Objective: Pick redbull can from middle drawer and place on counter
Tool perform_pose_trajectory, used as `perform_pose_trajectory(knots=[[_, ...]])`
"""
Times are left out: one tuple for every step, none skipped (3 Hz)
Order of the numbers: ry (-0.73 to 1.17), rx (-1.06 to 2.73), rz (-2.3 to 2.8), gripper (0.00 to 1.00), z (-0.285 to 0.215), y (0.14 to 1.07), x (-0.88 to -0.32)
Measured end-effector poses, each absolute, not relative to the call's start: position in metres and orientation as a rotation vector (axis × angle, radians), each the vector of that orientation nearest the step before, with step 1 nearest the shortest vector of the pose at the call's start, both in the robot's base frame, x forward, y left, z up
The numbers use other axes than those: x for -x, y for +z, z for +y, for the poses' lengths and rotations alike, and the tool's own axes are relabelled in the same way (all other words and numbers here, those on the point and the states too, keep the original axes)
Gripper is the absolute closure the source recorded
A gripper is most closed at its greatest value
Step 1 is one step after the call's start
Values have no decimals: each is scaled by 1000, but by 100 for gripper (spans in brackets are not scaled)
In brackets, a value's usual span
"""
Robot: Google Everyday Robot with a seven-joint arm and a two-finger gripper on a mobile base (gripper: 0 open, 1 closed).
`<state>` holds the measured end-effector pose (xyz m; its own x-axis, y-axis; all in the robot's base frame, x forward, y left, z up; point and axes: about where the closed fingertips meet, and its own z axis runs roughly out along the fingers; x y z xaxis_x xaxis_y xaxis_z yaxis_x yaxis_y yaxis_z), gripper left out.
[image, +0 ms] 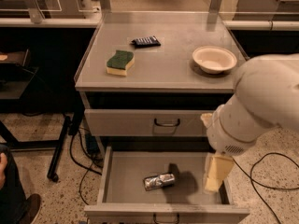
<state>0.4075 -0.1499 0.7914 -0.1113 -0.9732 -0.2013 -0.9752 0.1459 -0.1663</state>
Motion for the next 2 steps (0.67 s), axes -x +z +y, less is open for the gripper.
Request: perform_pose_trajectory(knots=[[50,1890,2209,0,-145,748,-418],[50,1889,2206,0,-144,748,-417]])
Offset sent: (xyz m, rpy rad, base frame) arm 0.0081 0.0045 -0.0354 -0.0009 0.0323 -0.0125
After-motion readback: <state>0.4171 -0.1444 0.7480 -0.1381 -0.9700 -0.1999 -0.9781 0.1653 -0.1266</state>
